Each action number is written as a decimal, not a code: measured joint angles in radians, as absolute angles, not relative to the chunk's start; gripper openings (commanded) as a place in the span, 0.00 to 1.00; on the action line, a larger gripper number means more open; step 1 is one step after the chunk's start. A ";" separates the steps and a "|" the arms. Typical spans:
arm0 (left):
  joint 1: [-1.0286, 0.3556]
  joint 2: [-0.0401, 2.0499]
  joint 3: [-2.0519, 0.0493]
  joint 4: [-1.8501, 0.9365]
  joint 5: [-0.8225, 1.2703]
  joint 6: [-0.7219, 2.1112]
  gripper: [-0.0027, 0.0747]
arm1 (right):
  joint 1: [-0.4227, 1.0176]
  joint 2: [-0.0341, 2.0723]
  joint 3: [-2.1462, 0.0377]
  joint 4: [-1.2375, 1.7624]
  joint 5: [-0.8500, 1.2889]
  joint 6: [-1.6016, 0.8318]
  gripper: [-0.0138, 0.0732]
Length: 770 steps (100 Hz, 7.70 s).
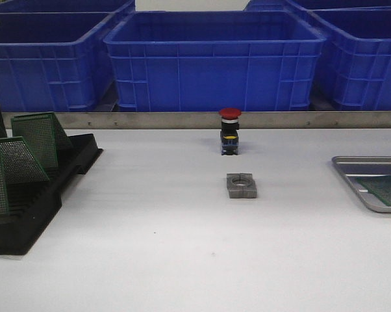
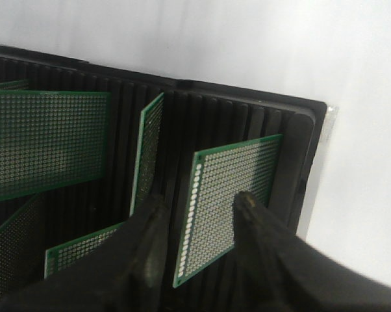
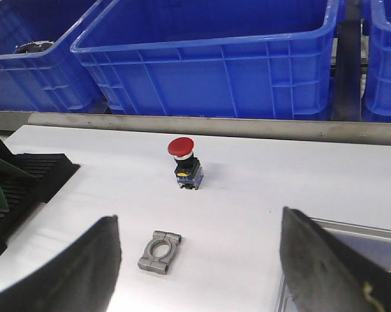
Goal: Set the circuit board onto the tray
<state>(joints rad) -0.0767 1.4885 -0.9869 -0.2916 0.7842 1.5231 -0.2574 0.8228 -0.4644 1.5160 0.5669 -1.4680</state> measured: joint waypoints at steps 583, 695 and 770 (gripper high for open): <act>-0.497 1.342 -1.125 -0.774 0.852 1.496 0.62 | -0.297 1.619 -0.700 1.460 0.593 -1.355 0.29; -0.251 0.937 -0.807 -0.639 0.364 0.715 0.01 | 0.175 0.930 -0.529 1.314 0.311 -1.376 0.09; -0.249 0.334 -0.325 -0.640 0.162 0.697 0.01 | 0.183 0.291 -0.316 1.315 0.279 -1.380 0.09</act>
